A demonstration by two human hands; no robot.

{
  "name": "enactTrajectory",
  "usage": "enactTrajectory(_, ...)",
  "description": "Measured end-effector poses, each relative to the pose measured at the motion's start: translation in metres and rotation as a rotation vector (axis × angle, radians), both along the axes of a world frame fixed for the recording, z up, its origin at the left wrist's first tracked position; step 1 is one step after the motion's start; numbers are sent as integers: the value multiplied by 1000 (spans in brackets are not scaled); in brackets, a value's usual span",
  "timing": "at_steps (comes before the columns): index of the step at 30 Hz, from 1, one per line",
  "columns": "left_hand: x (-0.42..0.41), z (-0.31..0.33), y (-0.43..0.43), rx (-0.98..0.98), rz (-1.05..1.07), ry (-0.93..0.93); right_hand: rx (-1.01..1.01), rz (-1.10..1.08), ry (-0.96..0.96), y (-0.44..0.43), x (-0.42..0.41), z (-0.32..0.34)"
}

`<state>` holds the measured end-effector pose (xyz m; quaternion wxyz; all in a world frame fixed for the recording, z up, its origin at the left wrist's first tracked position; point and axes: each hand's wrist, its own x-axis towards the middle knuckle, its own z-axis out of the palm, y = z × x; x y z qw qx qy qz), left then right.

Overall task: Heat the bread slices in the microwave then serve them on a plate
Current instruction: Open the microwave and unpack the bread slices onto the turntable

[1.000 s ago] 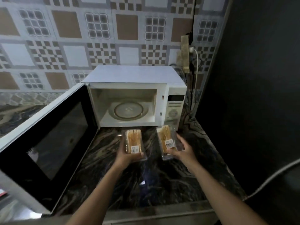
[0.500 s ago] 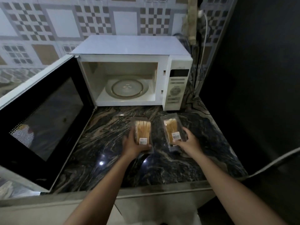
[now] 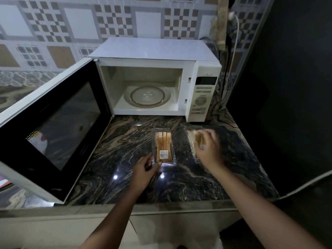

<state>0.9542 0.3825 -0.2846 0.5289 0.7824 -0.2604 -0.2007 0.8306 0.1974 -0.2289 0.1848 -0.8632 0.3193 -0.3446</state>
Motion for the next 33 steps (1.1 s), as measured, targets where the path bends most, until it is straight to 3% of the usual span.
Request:
enactTrajectory(2,-3,-1,9,-14,-5,-28,49,211,106,14,12,2)
enactTrajectory(4,-5,-3,12,-26,-12,-48,141,427,357,30,19,3)
enactTrajectory(6,-4,-3,14,-44,-7,-34,76,568,659,45,25,2)
enactTrajectory(8,-3,-3,13,-52,3,-24,-25,609,778,53,26,0)
enactTrajectory(19,-5,-10,12,-66,37,-34,216,603,570,57,41,-14)
enactTrajectory(23,-6,-9,12,-69,51,-30,277,598,610,52,47,-12)
enactTrajectory(33,2,6,3,-44,196,331,361,603,781,43,66,-1)
